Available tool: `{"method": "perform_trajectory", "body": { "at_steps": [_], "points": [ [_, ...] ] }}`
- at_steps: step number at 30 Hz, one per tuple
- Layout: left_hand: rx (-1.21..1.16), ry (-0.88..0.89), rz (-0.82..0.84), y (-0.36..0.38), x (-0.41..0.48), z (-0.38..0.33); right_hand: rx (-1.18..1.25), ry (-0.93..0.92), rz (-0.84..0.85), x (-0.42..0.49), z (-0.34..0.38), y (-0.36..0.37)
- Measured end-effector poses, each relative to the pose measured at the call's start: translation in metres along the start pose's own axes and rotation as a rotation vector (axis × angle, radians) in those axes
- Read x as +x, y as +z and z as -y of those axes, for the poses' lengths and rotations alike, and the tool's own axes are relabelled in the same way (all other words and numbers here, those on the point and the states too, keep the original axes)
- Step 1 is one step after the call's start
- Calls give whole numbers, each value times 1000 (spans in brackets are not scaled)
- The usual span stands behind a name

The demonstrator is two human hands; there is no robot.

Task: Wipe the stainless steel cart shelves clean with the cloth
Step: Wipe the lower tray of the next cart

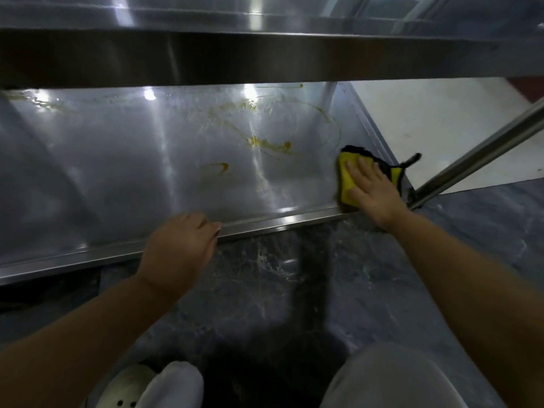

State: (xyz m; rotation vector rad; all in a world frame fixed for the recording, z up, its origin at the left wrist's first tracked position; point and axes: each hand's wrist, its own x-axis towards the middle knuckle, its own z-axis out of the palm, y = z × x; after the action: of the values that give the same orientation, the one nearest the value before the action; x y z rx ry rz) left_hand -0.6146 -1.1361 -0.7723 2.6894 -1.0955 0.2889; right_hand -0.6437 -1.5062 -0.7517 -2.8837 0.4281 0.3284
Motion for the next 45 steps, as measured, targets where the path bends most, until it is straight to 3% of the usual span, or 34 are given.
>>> {"method": "perform_trajectory", "body": {
  "at_steps": [5, 7, 13, 18, 21, 24, 27, 33, 37, 40, 45],
  "points": [
    [-80, 9, -44, -1, -3, 1, -34, 216, 2, 11, 1, -6],
    [-99, 6, -35, 0, -5, 3, -64, 205, -4, 15, 27, 2],
    [-210, -119, -67, -17, -15, 15, -176, -171, -17, 15, 156, 34],
    [-87, -344, -94, -33, -24, 56, -170, -474, -3, 18, 260, 57],
    [-109, -517, -118, -31, -28, 68, -146, -596, -15, 21, 282, 64],
    [-98, -508, -146, -25, -22, 64, -130, -630, -24, 26, 265, 61],
    [-82, -388, -118, -14, -5, 56, -91, -512, -70, 36, 220, 48],
    [-44, -142, 138, 7, 40, 36, -72, -108, -66, 57, 79, 11],
    [3, -99, 130, 9, 42, 35, -110, 148, -95, 60, 6, -6],
    [8, -115, 119, 8, 35, 42, -126, 263, -92, 69, 0, -3],
    [-32, -188, 102, 6, 15, 57, -174, 197, -87, 101, 59, 16]
  ]
}}
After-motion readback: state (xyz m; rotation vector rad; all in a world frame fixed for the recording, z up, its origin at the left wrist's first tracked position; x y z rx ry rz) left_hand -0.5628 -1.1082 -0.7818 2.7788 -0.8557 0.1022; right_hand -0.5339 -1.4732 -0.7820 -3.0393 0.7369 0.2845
